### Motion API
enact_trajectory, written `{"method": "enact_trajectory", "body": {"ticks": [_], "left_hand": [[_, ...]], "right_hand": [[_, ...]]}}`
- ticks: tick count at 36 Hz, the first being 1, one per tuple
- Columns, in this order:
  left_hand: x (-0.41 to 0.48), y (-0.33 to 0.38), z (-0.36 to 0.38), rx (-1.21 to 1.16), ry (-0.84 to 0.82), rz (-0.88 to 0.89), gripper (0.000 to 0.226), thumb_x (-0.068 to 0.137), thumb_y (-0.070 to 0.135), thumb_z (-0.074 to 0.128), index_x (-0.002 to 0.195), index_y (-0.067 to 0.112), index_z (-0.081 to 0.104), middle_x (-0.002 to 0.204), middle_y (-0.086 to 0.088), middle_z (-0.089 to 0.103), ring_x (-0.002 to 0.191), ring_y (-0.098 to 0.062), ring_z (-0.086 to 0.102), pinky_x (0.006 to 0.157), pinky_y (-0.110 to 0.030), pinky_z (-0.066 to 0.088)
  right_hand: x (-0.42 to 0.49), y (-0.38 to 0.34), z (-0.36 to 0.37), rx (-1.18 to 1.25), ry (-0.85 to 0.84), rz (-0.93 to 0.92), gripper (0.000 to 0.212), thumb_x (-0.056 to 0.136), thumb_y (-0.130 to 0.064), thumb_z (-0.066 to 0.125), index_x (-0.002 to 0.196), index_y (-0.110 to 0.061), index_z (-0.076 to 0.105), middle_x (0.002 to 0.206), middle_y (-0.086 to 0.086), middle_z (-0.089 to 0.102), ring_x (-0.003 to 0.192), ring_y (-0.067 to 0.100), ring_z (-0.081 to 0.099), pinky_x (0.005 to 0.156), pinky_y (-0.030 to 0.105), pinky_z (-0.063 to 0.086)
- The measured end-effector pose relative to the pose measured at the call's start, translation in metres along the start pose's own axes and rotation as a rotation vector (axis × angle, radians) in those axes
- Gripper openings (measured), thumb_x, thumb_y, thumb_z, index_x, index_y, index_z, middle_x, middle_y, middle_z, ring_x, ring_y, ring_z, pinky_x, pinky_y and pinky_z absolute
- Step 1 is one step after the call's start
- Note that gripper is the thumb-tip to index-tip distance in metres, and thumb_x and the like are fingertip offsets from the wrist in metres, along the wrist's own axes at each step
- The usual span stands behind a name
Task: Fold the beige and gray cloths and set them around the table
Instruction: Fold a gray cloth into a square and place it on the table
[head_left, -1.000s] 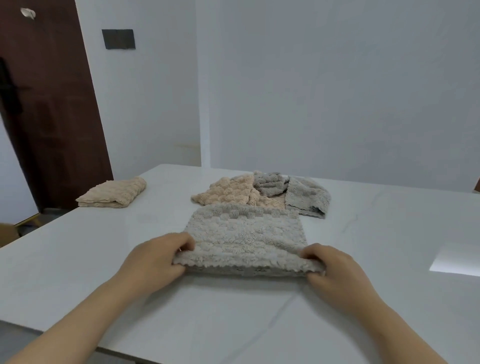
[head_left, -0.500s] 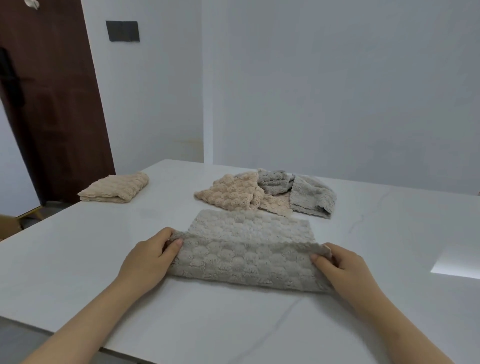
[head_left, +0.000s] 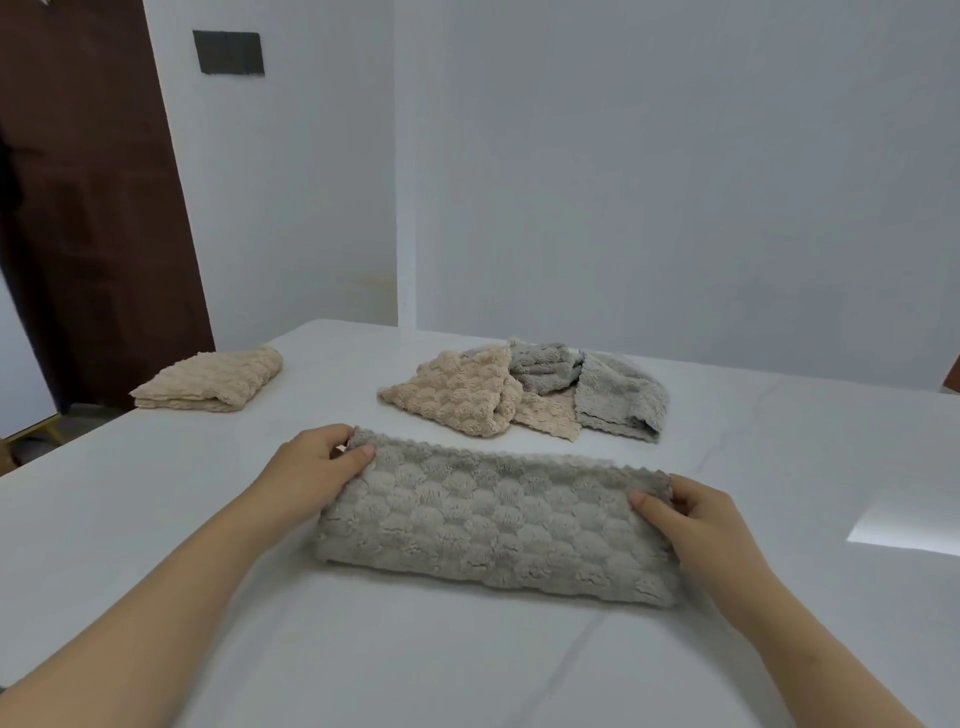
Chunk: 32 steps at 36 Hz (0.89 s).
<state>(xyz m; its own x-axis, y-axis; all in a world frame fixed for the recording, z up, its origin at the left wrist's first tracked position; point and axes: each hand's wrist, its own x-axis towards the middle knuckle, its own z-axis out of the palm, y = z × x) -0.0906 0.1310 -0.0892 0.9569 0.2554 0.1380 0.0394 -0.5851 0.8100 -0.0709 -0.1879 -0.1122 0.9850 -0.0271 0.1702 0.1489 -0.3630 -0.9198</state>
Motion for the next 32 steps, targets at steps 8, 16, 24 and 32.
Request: {"method": "enact_trajectory", "body": {"ticks": [8,16,24,32], "left_hand": [[0.042,0.000,0.018,0.065,-0.011,-0.071,0.034,0.092,0.026,0.054,0.062,0.014,0.043,0.063,-0.004,0.048,0.058,-0.019,0.043,0.053,-0.028,0.028],[0.059,-0.017,0.030,0.162,0.012,-0.139,0.031,0.090,0.027,0.055,0.064,0.012,0.048,0.067,-0.003,0.053,0.065,-0.017,0.047,0.054,-0.027,0.030],[0.064,-0.026,0.030,0.195,0.023,-0.133,0.017,0.085,0.033,0.061,0.072,0.022,0.059,0.077,0.006,0.060,0.073,-0.013,0.053,0.062,-0.027,0.037],[0.064,-0.026,0.032,0.290,0.035,-0.178,0.017,0.082,0.040,0.063,0.086,0.024,0.058,0.090,0.003,0.062,0.085,-0.018,0.058,0.070,-0.028,0.041]], "right_hand": [[0.035,-0.001,0.009,-0.005,0.044,0.074,0.007,0.083,-0.015,0.066,0.077,-0.014,0.069,0.082,0.012,0.073,0.082,0.030,0.069,0.082,0.047,0.055],[0.060,0.013,0.016,-0.120,0.059,0.108,0.023,0.080,-0.022,0.068,0.061,-0.012,0.059,0.064,0.009,0.065,0.061,0.025,0.059,0.066,0.037,0.049],[0.070,0.014,0.022,-0.437,0.023,0.079,0.018,0.082,-0.024,0.059,0.064,-0.023,0.056,0.066,0.000,0.064,0.063,0.015,0.055,0.057,0.026,0.039],[0.067,0.014,0.026,-0.591,0.079,0.044,0.019,0.083,-0.026,0.056,0.065,-0.025,0.050,0.070,-0.007,0.057,0.074,0.017,0.053,0.056,0.025,0.034]]}}
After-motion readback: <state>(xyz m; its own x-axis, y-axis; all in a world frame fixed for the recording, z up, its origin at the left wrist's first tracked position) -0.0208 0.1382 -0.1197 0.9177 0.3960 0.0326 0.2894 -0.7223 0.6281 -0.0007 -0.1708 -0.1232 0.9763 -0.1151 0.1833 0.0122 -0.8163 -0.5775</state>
